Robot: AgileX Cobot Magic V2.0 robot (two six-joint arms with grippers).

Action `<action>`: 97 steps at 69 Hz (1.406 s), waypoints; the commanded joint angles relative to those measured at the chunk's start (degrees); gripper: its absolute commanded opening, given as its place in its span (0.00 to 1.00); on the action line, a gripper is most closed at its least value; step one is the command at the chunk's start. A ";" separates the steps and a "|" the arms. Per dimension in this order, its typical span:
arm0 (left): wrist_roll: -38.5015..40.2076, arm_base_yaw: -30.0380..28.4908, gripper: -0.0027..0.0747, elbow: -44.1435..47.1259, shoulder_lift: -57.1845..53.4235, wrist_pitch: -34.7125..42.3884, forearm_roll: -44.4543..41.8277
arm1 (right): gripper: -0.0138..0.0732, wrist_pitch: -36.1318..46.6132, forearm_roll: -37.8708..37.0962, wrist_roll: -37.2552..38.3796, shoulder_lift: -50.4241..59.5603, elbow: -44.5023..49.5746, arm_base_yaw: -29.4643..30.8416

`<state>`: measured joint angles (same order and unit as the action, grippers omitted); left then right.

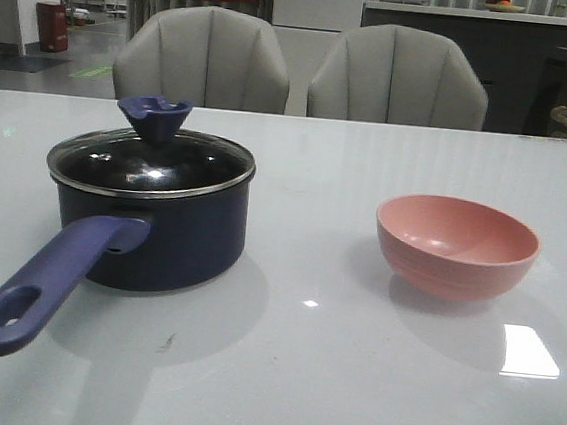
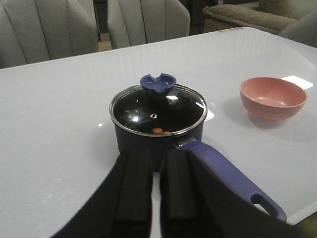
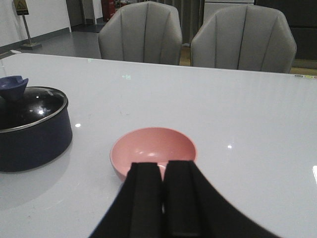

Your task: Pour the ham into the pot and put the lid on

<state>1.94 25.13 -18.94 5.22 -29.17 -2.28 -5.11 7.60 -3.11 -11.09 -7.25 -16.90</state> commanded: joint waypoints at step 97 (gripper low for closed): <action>2.20 -23.22 0.18 20.47 -6.51 32.94 0.45 | 0.33 4.48 -0.40 -0.58 -0.44 -1.68 -0.05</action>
<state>3.43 3.00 0.26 -0.25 -0.40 -2.40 -5.11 7.60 -3.11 -11.09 -7.25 -16.90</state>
